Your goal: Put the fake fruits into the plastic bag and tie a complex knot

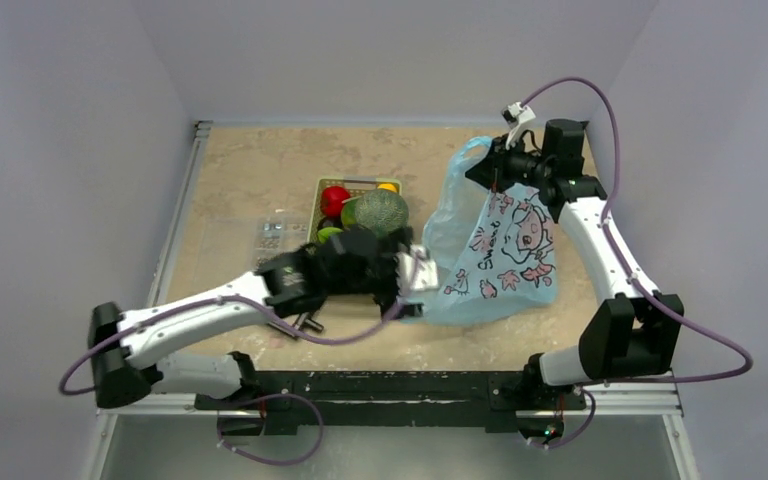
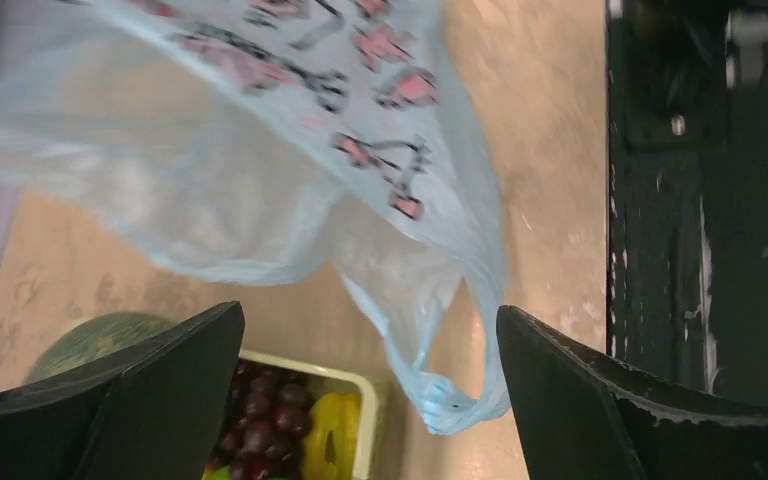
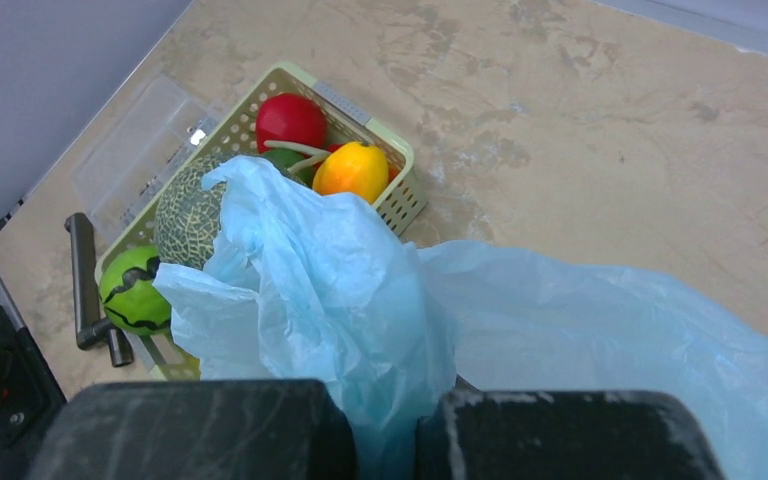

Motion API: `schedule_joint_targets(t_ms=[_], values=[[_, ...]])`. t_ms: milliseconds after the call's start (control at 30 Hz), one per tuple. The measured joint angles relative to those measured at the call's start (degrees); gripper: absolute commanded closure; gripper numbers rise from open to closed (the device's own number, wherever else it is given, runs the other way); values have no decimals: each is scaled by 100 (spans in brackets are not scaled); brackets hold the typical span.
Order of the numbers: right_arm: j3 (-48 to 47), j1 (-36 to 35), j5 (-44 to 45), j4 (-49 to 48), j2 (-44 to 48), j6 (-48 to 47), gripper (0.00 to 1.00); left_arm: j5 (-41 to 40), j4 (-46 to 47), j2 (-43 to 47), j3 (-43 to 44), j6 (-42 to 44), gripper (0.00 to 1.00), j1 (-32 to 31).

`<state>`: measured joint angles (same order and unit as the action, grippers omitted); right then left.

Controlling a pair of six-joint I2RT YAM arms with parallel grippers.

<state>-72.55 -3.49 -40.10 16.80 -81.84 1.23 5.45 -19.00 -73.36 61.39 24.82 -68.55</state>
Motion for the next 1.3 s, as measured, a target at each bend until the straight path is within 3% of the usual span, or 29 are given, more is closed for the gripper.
schedule_joint_targets(t_ms=[133,300,433,533,600,667,800,900,967,1033,1100,1167,1300], values=[[262,-2,7,-55,129,-15,100,717,-55,1165,466,-1158,0,1095],[424,-2,4,-57,254,-20,100,1307,-212,1746,955,-2157,0,2271],[444,-2,7,-52,352,-26,100,1720,-706,1615,813,-2603,1,3748],[444,-2,2,-50,402,-111,100,1823,-1128,1296,518,-2603,2,4380],[444,-2,-7,-46,420,-175,100,1884,-1357,1213,179,-2446,12,4610],[444,-2,-22,-33,422,-236,100,1991,-1604,1093,39,-1971,27,4743],[446,-2,-83,48,422,-354,100,2791,-1613,492,96,-131,48,5193],[444,-2,-149,122,422,-444,100,3434,-1537,-181,365,1191,56,5757],[442,-2,-160,197,417,-509,100,3762,-1891,-957,1126,2153,60,5939],[437,-2,-164,262,391,-568,100,4004,-2339,-1652,1993,2997,56,5963],[422,-2,-166,332,343,-636,100,4183,-2610,-2096,2509,3864,39,5954],[422,-2,-166,382,302,-693,100,4264,-2959,-2162,2494,4566,22,5954],[422,-2,-168,511,282,-778,100,4402,-3893,-2090,2286,5580,5,5930]])
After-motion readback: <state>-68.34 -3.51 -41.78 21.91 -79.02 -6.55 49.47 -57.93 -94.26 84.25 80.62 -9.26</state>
